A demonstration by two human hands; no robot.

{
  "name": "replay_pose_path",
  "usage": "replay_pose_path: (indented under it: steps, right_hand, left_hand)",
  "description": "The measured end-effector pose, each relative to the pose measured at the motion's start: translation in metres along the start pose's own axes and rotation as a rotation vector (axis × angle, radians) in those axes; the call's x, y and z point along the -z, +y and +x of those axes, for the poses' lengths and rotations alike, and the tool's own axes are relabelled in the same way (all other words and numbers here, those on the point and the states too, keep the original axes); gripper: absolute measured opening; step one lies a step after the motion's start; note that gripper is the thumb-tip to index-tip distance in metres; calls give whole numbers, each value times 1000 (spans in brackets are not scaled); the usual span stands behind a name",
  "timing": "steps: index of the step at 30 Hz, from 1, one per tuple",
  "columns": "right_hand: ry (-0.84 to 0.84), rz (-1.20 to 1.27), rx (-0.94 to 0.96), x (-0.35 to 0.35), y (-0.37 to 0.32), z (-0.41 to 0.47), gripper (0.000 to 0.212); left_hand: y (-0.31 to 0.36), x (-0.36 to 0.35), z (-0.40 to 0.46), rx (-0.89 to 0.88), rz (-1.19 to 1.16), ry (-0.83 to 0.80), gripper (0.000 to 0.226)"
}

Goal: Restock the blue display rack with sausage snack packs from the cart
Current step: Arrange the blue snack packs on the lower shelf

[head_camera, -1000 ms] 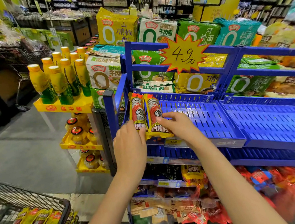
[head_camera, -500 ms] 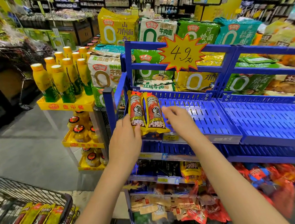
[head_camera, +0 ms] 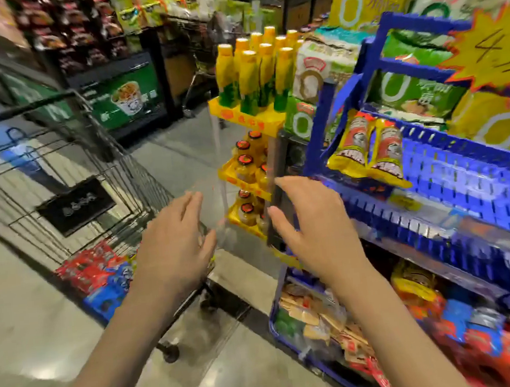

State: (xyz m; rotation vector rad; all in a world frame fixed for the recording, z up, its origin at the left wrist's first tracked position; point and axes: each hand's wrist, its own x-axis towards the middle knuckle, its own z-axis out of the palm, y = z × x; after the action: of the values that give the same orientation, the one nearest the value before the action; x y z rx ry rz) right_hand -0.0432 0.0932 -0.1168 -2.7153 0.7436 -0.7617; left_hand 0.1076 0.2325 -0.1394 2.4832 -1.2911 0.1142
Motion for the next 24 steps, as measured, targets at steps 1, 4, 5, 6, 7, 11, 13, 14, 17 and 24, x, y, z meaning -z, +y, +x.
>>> replay_pose_path:
  steps: [1,4,5,6,7,11,13,14,17,24]
  right_hand:
    - [-62,0,32,-22,-9,-4,46]
    - [-235,5,96,-80,-40,-21,49]
    - [-277,17,111,-99,-49,-27,49]
    - [-320,26,119,-114,-60,-32,50]
    - [-375,37,115,-130,-70,-37,50]
    - [-547,27,80,-183,-111,-48,45]
    - [-607,24,25,-208,-135,-51,41]
    - [-626,28,-11,-219,-148,-52,38]
    - [-644,36,-79,-257,-179,-56,35]
    - [-707,67,-255,-298,-207,-47,41]
  left_hand:
    - [-18,-4,-15,37,21,-37,65]
    - [-68,-15,-57,98,48,-129,64]
    - [-84,-17,-70,131,54,-170,63]
    - [-99,-19,-82,155,57,-201,61]
    - [-114,-19,-92,179,54,-238,62]
    - [-183,-29,-122,247,11,-347,67]
    - [-219,-32,-131,245,3,-383,59]
    - [-238,-33,-134,241,-10,-394,57]
    - [-288,-36,-132,259,-16,-459,67]
    - [-346,-42,-82,141,-17,-577,61]
